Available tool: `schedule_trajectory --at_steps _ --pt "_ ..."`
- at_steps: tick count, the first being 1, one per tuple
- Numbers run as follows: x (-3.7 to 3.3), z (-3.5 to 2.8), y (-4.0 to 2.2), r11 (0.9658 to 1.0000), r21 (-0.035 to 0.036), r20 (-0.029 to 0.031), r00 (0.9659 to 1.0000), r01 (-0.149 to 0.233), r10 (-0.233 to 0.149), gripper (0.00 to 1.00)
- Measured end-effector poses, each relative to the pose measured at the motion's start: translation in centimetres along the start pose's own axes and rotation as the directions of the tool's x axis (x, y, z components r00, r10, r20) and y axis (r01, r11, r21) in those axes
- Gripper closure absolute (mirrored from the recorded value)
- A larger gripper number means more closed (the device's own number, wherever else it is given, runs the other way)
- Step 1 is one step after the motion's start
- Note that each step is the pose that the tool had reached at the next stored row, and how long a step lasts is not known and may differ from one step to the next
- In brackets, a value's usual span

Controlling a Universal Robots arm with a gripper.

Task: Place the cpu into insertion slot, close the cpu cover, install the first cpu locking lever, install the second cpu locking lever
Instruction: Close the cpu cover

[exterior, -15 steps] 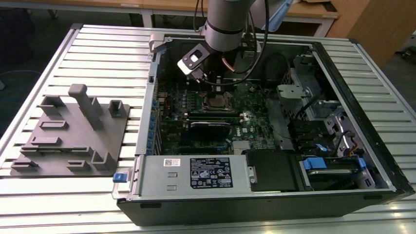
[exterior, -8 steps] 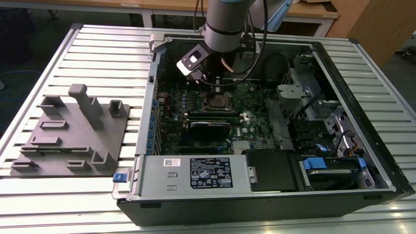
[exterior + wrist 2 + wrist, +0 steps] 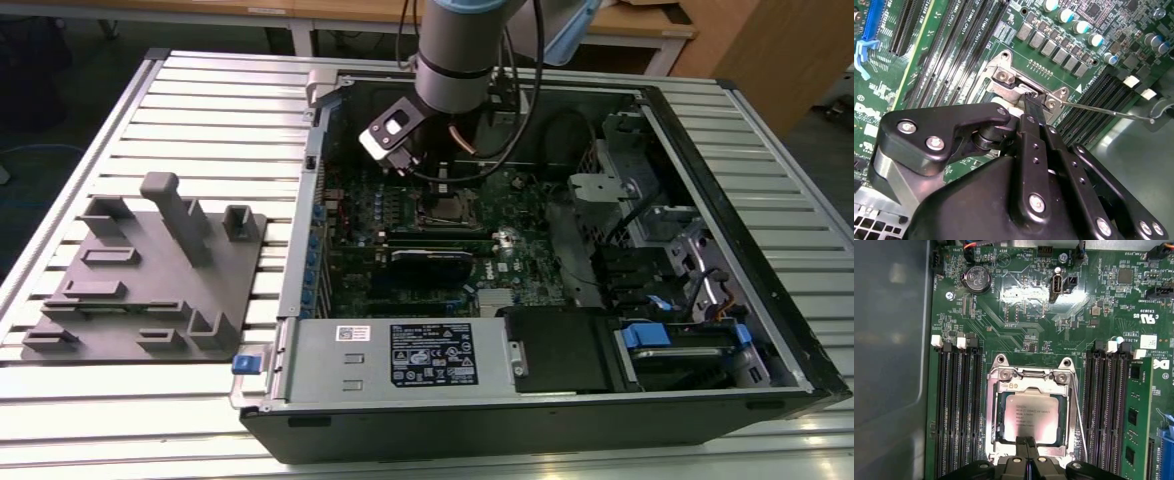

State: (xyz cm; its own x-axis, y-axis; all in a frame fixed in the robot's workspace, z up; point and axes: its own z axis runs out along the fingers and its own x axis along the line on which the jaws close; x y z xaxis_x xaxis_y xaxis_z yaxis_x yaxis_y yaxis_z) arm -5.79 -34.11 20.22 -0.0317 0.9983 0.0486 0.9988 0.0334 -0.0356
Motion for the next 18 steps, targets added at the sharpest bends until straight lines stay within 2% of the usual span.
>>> schedule_trajectory --at_steps 3,6,11,18 --pt "-0.01 0.27 -0.01 1.0000 0.0002 0.0002 1.0000 0.000 0.000 0.89" --pt "-0.02 0.28 -0.01 1.0000 0.0004 0.0004 1.0000 0.000 0.000 0.89" --pt "0.07 -0.09 -0.02 1.0000 -0.0001 -0.0001 1.0000 0.000 0.000 0.89" --pt "0.10 -0.13 0.25 1.0000 0.0002 0.0006 1.0000 0.000 0.000 0.89"
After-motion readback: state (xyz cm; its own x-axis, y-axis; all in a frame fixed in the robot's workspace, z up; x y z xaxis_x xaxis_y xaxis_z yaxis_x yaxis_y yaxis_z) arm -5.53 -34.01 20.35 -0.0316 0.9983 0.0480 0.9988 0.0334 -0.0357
